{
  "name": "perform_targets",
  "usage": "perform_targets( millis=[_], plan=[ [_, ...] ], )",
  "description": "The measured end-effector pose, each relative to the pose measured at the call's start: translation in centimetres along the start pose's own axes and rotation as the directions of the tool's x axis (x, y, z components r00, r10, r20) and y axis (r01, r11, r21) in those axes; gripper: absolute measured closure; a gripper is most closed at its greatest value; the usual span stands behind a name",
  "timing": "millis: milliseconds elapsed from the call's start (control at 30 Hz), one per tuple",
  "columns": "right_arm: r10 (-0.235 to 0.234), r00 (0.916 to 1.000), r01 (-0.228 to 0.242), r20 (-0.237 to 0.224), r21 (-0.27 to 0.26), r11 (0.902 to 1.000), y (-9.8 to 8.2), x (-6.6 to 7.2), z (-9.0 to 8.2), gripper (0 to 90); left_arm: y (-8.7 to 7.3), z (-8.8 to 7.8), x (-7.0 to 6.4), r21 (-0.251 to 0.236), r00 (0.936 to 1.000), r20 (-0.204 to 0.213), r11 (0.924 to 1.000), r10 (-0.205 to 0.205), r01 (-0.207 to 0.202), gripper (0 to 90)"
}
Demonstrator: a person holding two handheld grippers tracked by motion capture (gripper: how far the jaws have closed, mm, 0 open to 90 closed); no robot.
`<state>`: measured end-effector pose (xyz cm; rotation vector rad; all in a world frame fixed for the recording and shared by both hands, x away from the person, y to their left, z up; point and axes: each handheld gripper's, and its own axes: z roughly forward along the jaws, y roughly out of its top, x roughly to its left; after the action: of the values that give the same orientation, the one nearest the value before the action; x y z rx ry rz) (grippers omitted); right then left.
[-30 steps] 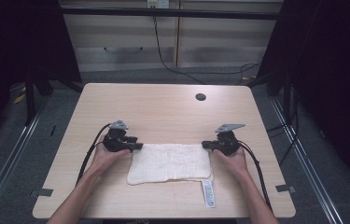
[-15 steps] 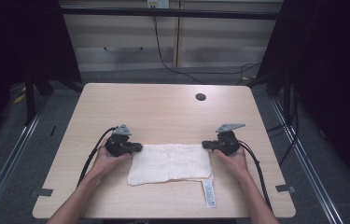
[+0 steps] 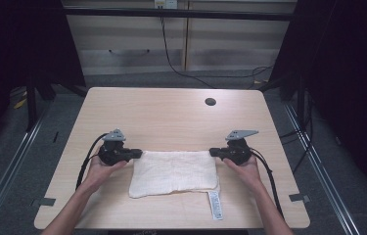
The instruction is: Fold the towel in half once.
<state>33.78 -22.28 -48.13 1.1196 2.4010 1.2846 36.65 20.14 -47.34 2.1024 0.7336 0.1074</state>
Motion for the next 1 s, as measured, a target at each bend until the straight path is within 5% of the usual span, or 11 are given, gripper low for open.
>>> perform_targets(
  millis=[100,233,533,1000],
  plan=[
    [-0.018,0.9998,0.018,-0.010,-0.008,0.9998,0.2,0.6,-0.1,88.1,-0.3,-0.8,0.3,-0.045,0.9993,0.005,0.9983,-0.037,0.037,85.6],
    [-0.038,0.9991,0.038,-0.016,-0.008,0.9992,0.5,1.3,0.1,88.1,-1.0,-0.5,0.9,-0.031,0.9979,-0.014,0.9975,-0.063,0.063,85.7],
    [-0.083,0.9964,0.082,-0.015,-0.088,0.9928,1.8,2.8,-1.9,88.2,-1.2,0.0,0.5,-0.002,0.9990,-0.021,0.9992,-0.040,0.040,85.8],
    [-0.179,0.9815,0.174,-0.068,-0.074,0.9820,1.5,5.6,-3.1,88.2,-1.1,0.3,0.3,-0.009,0.9982,-0.038,0.9989,-0.046,0.046,86.0]
  ],
)
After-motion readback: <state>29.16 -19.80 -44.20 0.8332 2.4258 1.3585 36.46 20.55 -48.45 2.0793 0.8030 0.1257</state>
